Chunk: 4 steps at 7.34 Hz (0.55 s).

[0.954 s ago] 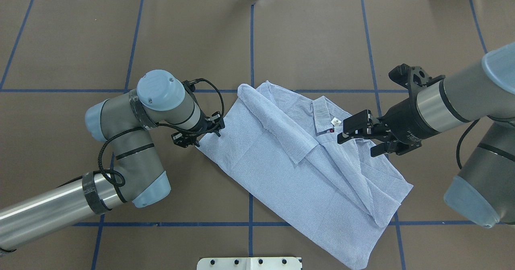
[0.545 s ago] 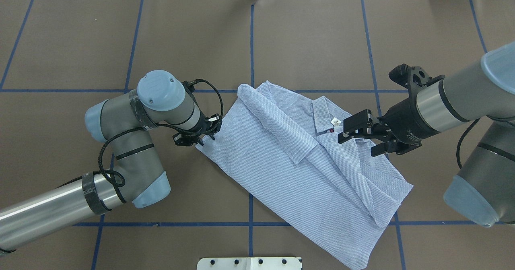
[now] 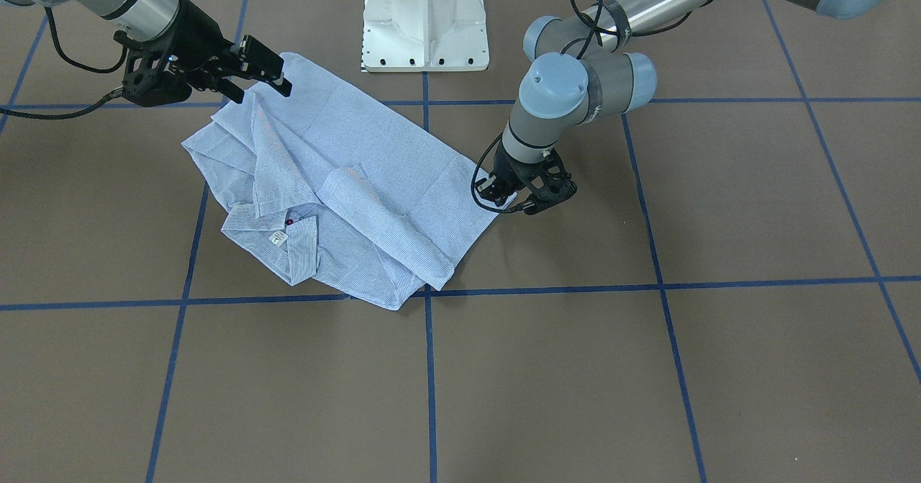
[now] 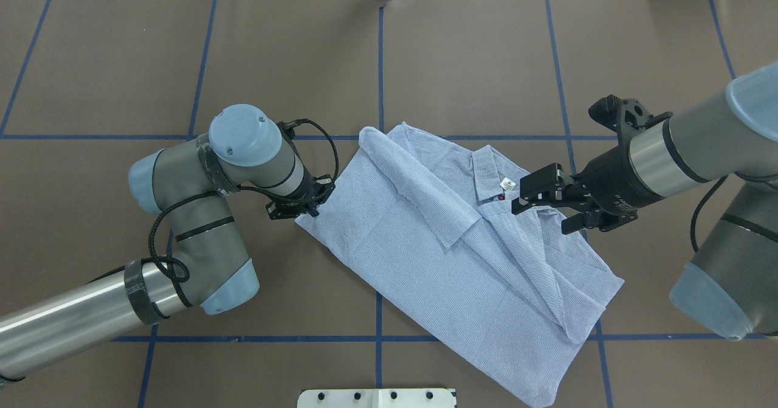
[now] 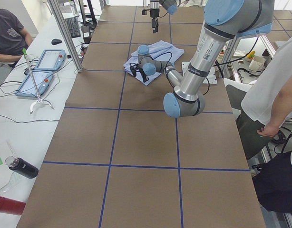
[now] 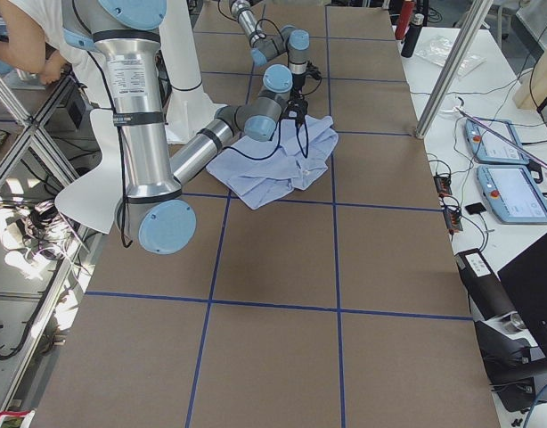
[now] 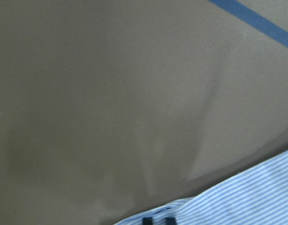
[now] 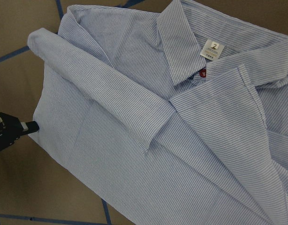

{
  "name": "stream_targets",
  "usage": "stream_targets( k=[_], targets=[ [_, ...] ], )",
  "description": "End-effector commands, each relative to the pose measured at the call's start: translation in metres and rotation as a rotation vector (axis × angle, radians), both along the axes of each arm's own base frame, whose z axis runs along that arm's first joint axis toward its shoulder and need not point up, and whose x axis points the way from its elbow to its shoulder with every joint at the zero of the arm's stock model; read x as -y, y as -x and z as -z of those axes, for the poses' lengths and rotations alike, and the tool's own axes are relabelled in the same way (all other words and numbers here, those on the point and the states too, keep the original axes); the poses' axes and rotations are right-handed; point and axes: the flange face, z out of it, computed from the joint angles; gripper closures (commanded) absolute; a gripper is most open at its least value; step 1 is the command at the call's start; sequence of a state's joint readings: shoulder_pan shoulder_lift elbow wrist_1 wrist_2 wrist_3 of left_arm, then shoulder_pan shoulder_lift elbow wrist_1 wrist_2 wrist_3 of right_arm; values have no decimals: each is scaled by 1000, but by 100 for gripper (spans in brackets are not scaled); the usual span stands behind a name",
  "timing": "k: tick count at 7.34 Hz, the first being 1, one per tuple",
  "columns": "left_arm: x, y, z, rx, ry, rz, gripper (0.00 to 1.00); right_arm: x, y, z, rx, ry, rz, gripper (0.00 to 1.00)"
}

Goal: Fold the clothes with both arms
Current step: 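Move the left gripper to the shirt edge while the right gripper moves near the collar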

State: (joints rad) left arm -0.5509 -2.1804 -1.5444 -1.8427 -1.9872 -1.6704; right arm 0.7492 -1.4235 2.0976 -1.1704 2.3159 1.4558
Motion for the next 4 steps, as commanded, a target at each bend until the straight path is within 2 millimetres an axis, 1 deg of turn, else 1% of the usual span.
stream_targets(
  k=[1,2,3,4],
  targets=[
    [-3,7,6,16,9,0,99,2,-2,-1,-1,2,-5,0],
    [-4,10,4,26,12,3,59,2,-2,-1,-1,2,-5,0],
    [-3,12,-3,39,17,7,34,2,-2,-1,-1,2,-5,0],
    [-1,10,-7,49,16,13,28,3,-2,-2,-3,3,-7,0]
  ],
)
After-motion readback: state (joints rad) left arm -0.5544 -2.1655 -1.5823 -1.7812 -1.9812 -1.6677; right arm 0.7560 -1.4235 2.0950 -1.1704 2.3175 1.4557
